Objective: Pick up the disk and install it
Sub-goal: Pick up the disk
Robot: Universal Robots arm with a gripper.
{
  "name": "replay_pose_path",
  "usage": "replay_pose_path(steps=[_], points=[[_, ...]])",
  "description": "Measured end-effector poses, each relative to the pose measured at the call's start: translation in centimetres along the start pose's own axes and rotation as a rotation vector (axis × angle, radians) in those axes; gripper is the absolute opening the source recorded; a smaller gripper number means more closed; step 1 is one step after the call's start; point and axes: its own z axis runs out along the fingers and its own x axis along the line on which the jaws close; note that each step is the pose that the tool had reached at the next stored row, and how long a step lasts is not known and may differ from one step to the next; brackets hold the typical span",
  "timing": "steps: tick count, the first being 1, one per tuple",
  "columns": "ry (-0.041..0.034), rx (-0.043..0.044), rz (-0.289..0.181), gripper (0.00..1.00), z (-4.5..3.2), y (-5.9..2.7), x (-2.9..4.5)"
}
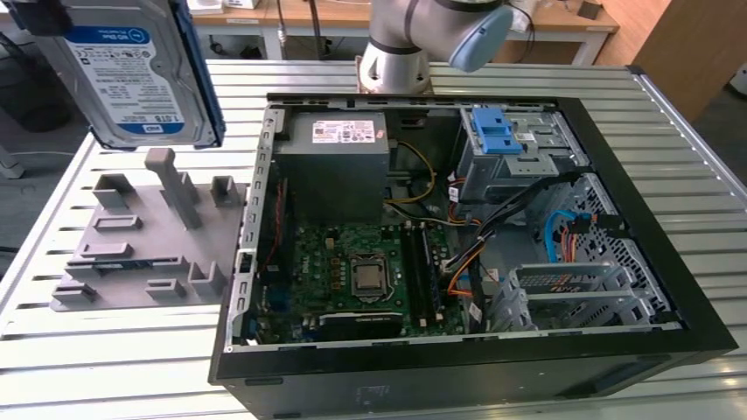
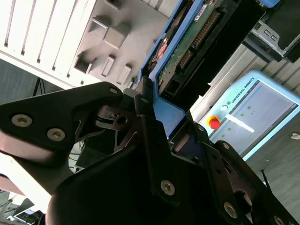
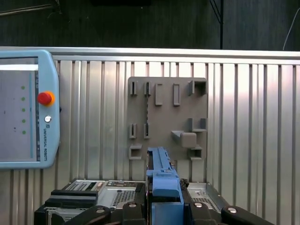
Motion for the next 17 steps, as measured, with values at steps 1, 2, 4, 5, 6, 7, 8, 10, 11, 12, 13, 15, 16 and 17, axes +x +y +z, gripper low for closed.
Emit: replay_pose_path(steps=[1, 2, 4, 5, 6, 7, 8, 10, 11, 12, 13, 15, 16, 17], points=[[-0.0001, 0.0001, 0.000, 0.36, 0.01, -0.36, 0.00], [-0.0001, 0.0001, 0.000, 0.36, 0.01, -0.79, 0.00], [0.0000, 0.0000, 0.000, 0.36, 0.00, -1.72, 0.01], [0.0000, 0.0000, 0.000, 0.36, 0.00, -2.11, 0.01], [-0.0001, 0.0002, 0.000, 0.36, 0.00, -2.47, 0.01], [-0.0001, 0.0001, 0.000, 0.36, 0.00, -2.75, 0.01], [0.0000, 0.0001, 0.000, 0.36, 0.00, -2.98, 0.02], [-0.0001, 0.0001, 0.000, 0.36, -0.01, -3.56, 0.01], [0.0000, 0.0000, 0.000, 0.36, -0.01, -3.85, 0.01], [-0.0001, 0.0001, 0.000, 0.36, -0.01, -4.18, 0.02], [-0.0001, 0.0001, 0.000, 0.36, -0.01, -4.45, 0.02], [-0.0001, 0.0001, 0.000, 0.36, 0.00, -4.96, 0.02], [-0.0001, 0.0001, 0.000, 0.36, 0.00, -5.32, 0.02], [0.0000, 0.0001, 0.000, 0.36, 0.00, -5.75, 0.02]])
